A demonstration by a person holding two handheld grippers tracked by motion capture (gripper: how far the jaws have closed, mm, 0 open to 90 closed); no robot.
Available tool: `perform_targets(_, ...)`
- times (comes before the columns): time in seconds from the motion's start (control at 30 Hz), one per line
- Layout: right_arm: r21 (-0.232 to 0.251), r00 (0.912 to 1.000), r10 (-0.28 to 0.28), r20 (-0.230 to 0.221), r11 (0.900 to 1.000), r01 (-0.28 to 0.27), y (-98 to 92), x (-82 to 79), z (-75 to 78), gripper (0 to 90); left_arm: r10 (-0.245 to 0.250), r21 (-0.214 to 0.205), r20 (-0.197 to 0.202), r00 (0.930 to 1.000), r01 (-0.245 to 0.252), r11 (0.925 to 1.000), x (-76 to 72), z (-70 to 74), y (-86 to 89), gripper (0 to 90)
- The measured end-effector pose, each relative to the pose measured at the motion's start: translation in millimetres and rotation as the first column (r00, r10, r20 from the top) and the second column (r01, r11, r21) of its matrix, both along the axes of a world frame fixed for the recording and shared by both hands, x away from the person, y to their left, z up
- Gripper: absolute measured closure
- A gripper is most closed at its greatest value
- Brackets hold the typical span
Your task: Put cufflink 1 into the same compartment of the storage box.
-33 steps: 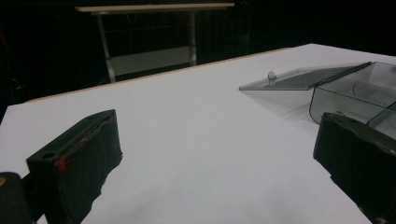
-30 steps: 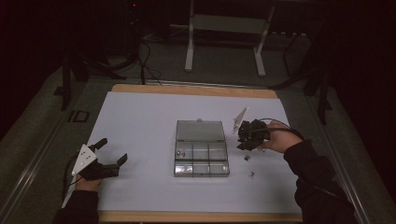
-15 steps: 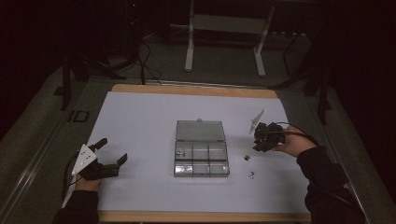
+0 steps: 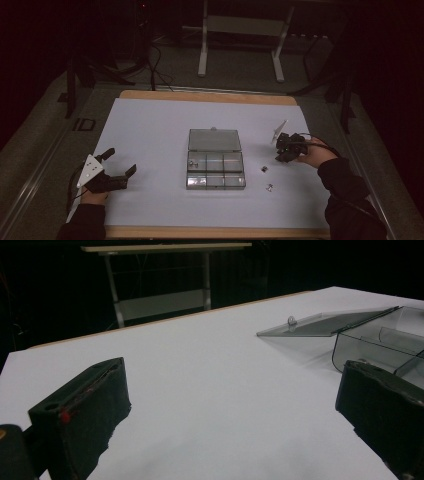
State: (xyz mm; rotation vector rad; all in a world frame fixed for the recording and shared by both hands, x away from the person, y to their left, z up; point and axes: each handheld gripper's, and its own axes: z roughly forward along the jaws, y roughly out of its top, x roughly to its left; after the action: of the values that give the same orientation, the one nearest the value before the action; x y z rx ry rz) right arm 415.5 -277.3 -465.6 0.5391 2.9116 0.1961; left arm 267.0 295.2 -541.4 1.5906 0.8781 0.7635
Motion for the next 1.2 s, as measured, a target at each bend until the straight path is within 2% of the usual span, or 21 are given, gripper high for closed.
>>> perform_targets(0.27,-0.027,0.9995,-0.031,-0.006,0.9992,0.031,-2.1,10.4,-18.2,69.8,0.0,0.0,0.001,1.0,0.0,1.0,-0.1,0.0,0.0,1.6)
perform_targets(0.43,-0.044,0.9987,-0.049,-0.013,0.9979,0.048,-4.3,15.1,-23.4,69.7,0.0,0.001,0.001,1.0,0.0,1.0,-0.1,0.0,0.0,1.7)
perform_targets(0.6,-0.063,0.9961,-0.07,-0.053,0.9958,0.067,-7.5,20.9,-28.2,69.8,0.0,0.001,0.001,1.0,0.0,1.0,-0.1,0.0,-0.1,1.7)
perform_targets(0.73,-0.06,0.9936,-0.082,-0.078,0.9952,0.077,-7.7,23.1,-29.0,71.4,0.0,0.0,0.001,1.0,0.0,1.0,-0.1,0.0,-0.1,1.7)
perform_targets(0.97,-0.105,0.9939,-0.06,-0.092,0.9933,0.05,-1.4,23.1,-28.1,73.3,0.0,0.0,0.0,1.0,0.0,1.0,0.0,0.0,0.0,1.7)
perform_targets(1.2,-0.097,0.9951,-0.038,-0.092,0.9949,0.029,2.1,20.9,-22.5,73.3,0.0,-0.001,-0.001,1.0,0.0,1.0,0.1,0.0,0.0,1.7)
